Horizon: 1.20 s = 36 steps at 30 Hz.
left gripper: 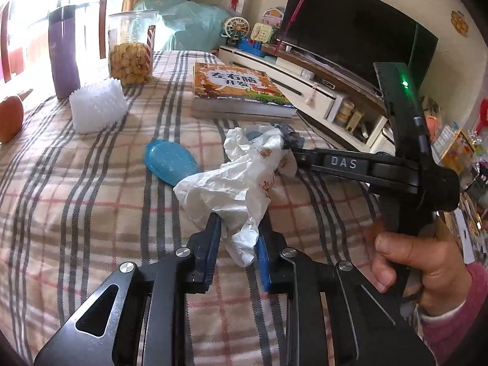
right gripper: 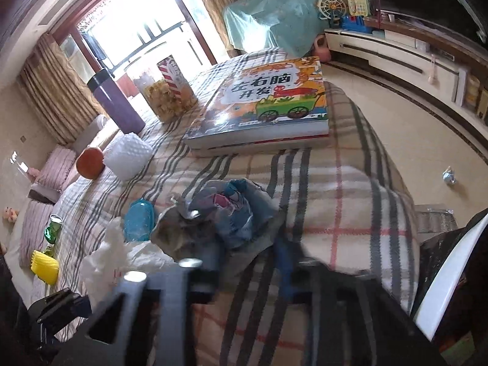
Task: Collect trash
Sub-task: 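Grasp the white plastic bag with the left tool while the right tool grasps the crumpled wrapper, then carry both bags over the white bin and open both tools to drop them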
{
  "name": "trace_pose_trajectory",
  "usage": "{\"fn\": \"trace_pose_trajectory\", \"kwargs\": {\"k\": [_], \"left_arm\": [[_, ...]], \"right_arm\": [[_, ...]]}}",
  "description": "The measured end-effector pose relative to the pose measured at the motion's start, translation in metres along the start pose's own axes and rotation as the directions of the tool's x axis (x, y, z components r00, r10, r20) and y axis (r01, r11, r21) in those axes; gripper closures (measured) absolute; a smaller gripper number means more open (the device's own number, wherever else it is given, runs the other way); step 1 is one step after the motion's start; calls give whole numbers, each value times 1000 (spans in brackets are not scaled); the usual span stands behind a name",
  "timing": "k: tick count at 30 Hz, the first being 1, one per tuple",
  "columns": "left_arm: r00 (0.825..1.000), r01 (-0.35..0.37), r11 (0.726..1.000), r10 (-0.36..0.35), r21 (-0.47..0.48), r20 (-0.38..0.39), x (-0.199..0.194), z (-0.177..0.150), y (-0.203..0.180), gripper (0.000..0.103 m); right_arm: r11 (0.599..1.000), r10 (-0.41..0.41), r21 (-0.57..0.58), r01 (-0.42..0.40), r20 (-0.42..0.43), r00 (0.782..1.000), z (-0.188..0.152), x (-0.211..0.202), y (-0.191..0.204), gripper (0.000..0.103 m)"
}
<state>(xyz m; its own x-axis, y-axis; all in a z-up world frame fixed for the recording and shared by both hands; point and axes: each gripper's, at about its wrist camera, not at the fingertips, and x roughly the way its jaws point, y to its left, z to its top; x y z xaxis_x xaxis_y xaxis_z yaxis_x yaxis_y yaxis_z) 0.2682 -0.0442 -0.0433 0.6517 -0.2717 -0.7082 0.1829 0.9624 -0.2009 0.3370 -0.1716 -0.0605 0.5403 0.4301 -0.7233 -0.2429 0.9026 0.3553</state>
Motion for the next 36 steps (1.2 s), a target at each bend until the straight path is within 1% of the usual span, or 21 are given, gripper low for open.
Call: {"fn": "trace_pose_trajectory", "kwargs": {"k": [2,6,13,18,22,30,36], "left_arm": [[1000,-2,1000,2,-1,5,-4,-2,2,90],[1000,-5,1000,6,-11,22,-18,-6,6,90],[999,1,999,0,-33,33,-37,-19,11,91],[999,19,1000,-18,-19,32,-45,-26,3,92],[998,40,999,-40,0,38,-52,-30,-8,92],[996,84,995,-86,49,32,-60,-34,-39,92],[993,113,989,-116,94,20,-62,-39,-61,92]], "right_arm": [[1000,11,-1,-11,21,1000,-5,-8,1,92],[999,32,6,-32,53,998,-14,-26,4,94],[999,49,-6,-49,101,994,-46,-65,17,94],[999,34,-4,-33,131,991,-71,-88,21,94],[1000,6,20,-9,158,987,-88,-107,16,94],[998,-39,48,29,204,978,-107,-142,7,94],[995,-68,92,48,228,971,-120,-165,-12,94]]}}
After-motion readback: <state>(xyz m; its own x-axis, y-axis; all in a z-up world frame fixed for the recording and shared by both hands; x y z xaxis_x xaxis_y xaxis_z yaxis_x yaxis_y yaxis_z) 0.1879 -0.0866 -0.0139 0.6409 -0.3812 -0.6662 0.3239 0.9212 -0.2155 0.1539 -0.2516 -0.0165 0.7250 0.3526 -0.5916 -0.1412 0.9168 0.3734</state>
